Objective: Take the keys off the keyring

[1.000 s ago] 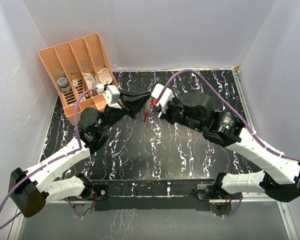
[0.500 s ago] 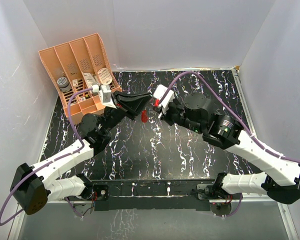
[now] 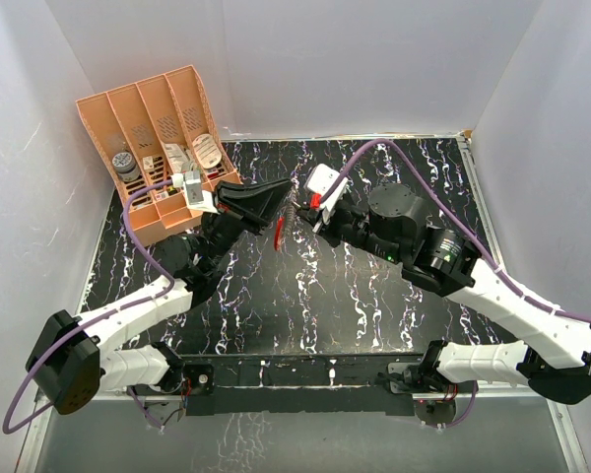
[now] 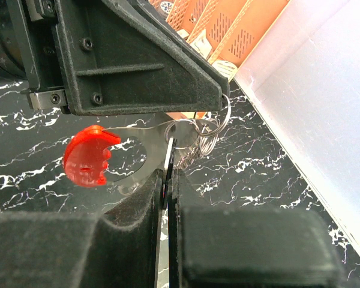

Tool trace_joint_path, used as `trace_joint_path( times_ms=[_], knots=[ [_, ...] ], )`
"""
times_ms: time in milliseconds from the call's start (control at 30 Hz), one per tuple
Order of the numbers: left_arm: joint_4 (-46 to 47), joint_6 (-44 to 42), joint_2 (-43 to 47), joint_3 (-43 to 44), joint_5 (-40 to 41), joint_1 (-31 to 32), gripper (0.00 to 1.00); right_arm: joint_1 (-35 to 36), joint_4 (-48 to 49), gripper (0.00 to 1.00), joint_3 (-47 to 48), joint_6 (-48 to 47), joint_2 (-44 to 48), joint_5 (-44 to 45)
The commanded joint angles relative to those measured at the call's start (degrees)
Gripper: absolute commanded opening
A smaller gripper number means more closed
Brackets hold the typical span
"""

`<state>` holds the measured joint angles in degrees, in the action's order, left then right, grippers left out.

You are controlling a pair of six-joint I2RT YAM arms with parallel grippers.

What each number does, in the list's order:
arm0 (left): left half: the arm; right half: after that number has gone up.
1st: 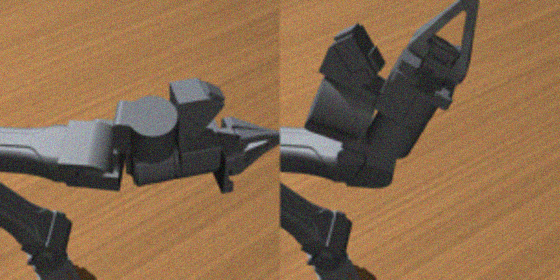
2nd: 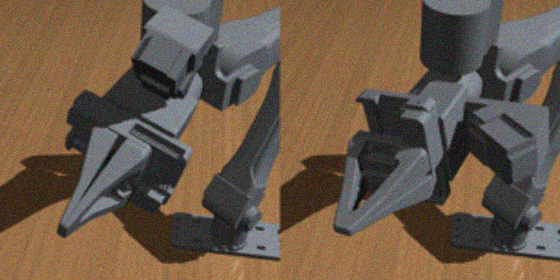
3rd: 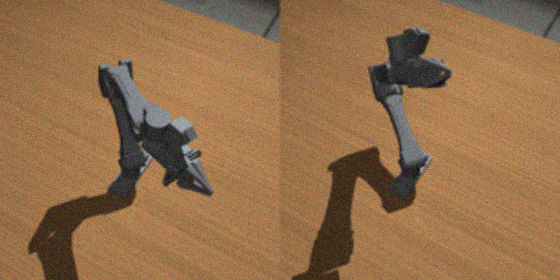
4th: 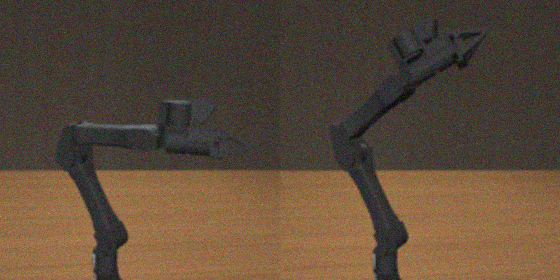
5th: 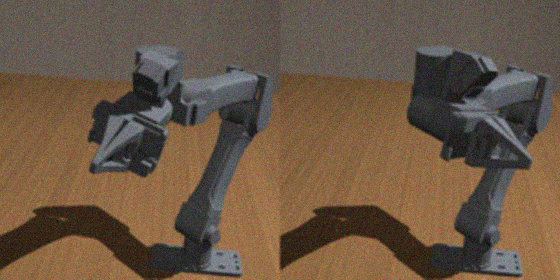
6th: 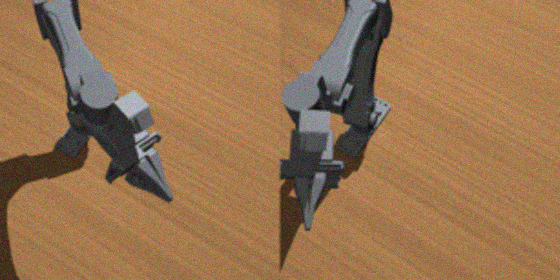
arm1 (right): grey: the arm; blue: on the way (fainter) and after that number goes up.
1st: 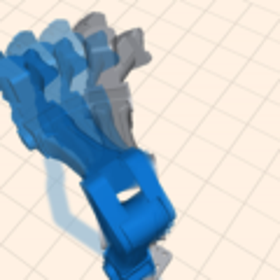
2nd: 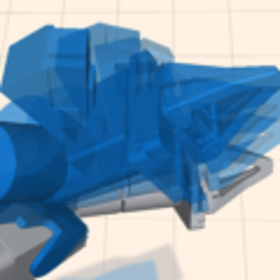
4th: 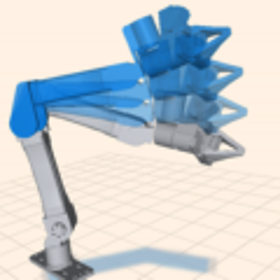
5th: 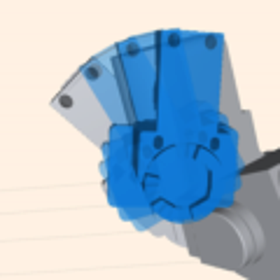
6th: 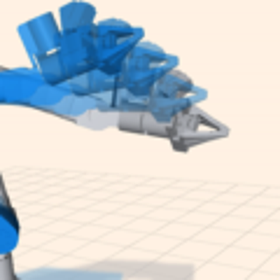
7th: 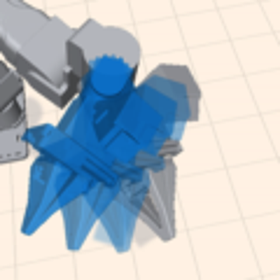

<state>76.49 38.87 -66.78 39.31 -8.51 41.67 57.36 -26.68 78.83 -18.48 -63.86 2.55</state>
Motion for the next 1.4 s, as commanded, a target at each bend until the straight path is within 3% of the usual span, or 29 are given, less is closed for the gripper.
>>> trace_joint_path(
  times_ms=[0,433,667,900,1167,1367],
  knots=[
    [5.51,-1.49,1.31,1.21,5.39,-0.45,0.0,0.73,-0.02,0.0,-0.76,1.61,0.79,-4.05],
    [-6.77,-14.87,9.21,0.46,9.78,-0.37,0.0,0.73,-0.39,0.0,0.56,2.31,2.41,-4.33],
    [-10.34,-17.87,12.11,-1.05,10.11,-0.41,0.0,0.73,-0.7,0.0,1.53,1.49,2.86,-2.23],
    [-16.48,-19.5,13.4,-1.16,5.85,-0.37,0.0,0.73,1.88,0.0,3.55,-1.77,4.07,3.97],
    [-20.36,-19.02,11.03,1.57,-7.16,-0.35,0.0,0.73,-0.3,0.0,12.72,-5.94,0.69,8.77],
    [-21.51,-19.67,10.56,3.99,-9.19,-0.37,0.09,0.73,-0.63,0.0,13.98,-6.55,-0.21,7.89]
  ],
)
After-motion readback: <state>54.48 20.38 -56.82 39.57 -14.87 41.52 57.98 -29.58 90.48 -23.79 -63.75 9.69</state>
